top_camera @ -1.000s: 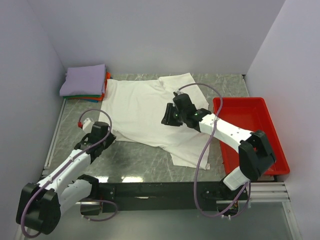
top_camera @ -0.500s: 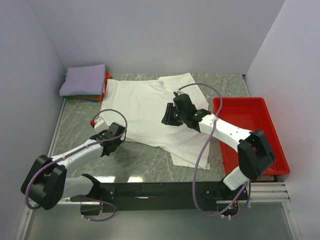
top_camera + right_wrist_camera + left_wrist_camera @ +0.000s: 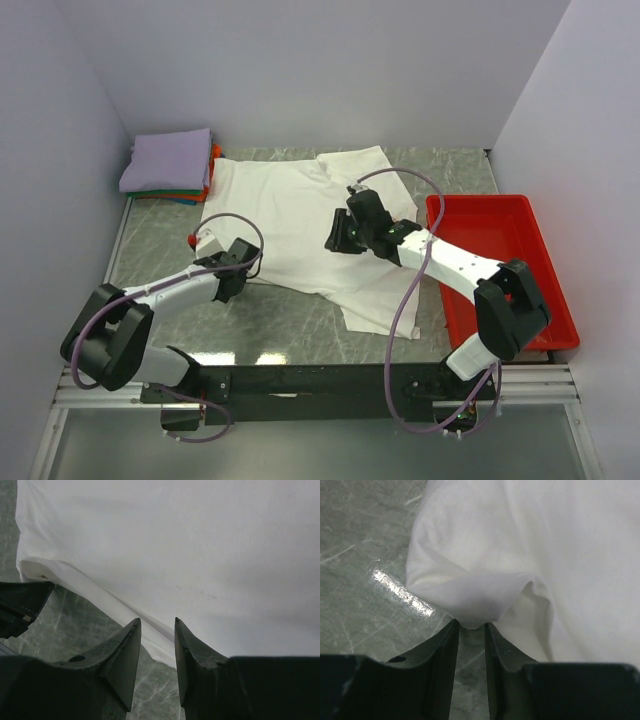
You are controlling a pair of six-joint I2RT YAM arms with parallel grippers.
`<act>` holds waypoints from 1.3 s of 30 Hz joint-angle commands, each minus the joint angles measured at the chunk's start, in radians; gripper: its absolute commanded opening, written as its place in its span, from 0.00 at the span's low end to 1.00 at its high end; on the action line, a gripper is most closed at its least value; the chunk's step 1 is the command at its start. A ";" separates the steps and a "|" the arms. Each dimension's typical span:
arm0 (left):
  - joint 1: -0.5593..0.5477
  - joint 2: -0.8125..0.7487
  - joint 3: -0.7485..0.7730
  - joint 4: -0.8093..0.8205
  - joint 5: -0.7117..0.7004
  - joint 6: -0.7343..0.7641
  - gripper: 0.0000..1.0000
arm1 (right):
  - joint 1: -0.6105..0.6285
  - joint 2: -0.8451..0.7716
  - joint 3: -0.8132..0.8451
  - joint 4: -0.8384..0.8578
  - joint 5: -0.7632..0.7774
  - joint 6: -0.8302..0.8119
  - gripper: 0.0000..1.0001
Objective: Fold and stack the t-shirts
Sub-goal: Flatten the tshirt out
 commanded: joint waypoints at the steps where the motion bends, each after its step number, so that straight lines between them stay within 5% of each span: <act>1: -0.006 0.004 0.041 -0.054 -0.059 -0.062 0.31 | -0.010 0.001 -0.011 0.015 0.021 -0.017 0.40; 11: -0.006 -0.128 0.051 -0.173 -0.117 -0.101 0.01 | -0.028 -0.002 -0.034 0.014 0.018 -0.025 0.40; 32: 0.059 -0.352 0.130 -0.439 -0.266 -0.183 0.01 | -0.100 -0.089 -0.157 0.009 0.003 -0.031 0.40; 36: 0.086 -0.363 0.147 -0.428 -0.272 -0.174 0.12 | -0.126 -0.094 -0.183 -0.003 -0.003 -0.028 0.40; 39: 0.105 -0.369 0.152 -0.442 -0.282 -0.188 0.30 | -0.154 -0.099 -0.200 -0.013 -0.009 -0.027 0.40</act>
